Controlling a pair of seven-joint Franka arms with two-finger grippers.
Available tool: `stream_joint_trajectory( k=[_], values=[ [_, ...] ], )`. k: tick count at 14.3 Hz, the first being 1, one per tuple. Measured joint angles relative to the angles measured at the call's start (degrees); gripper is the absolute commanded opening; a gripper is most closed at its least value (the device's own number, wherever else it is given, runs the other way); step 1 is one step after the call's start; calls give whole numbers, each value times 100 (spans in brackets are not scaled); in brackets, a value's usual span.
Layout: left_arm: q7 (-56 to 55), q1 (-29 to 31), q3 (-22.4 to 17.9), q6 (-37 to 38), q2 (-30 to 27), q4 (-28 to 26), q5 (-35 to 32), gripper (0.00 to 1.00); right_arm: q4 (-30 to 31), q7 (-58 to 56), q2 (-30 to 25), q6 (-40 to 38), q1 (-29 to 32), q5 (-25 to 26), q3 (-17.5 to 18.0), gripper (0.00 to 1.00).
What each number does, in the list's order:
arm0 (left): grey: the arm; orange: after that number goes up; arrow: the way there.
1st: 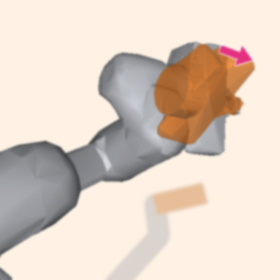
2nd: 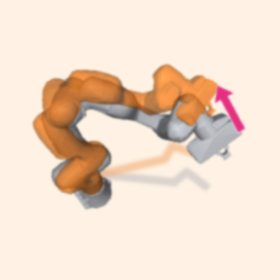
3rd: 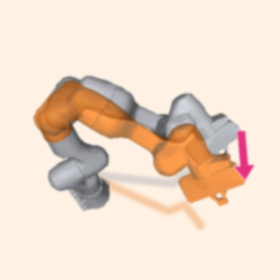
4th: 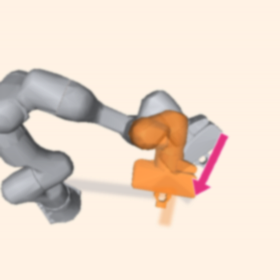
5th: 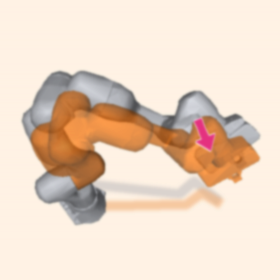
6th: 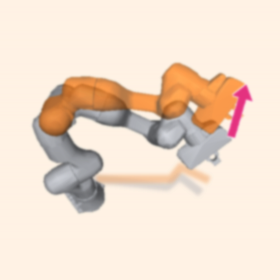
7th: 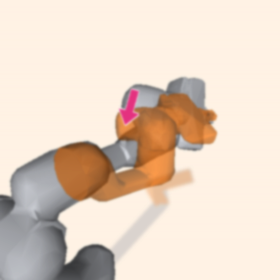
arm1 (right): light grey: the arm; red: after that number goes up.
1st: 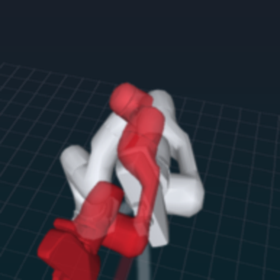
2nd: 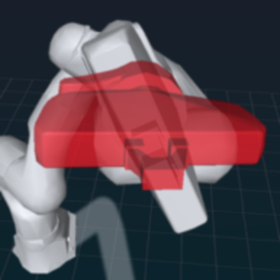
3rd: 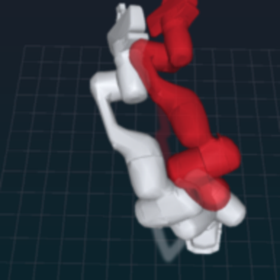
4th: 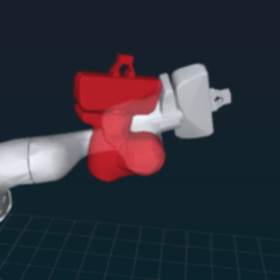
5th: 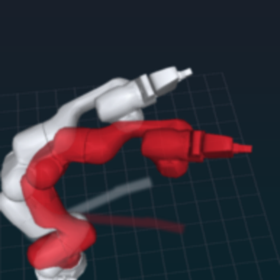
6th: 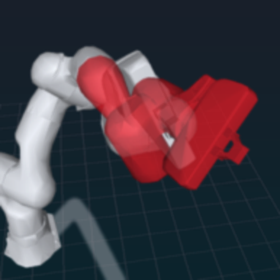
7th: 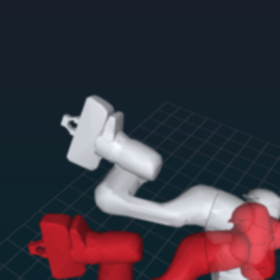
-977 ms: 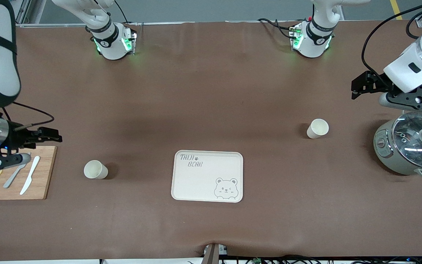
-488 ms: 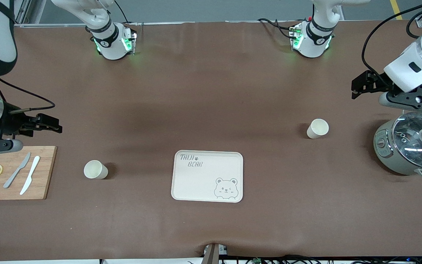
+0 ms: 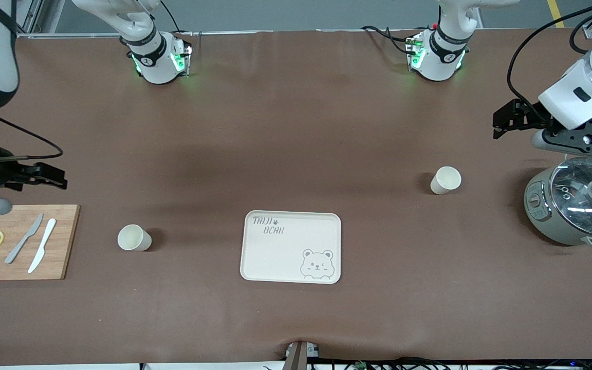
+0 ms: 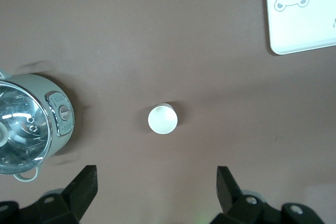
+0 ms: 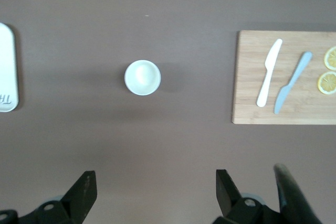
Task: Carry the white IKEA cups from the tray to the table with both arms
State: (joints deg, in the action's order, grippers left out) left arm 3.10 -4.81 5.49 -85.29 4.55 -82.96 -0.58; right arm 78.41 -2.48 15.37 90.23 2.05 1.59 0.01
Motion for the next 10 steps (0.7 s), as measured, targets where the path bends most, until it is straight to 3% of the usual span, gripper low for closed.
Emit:
stream_joint_trajectory(
  k=[10],
  values=[
    [-2, 0, 1, 3, 0, 0, 0, 100, 23, -10, 1, 4, 123, -1, 23, 100]
  ],
)
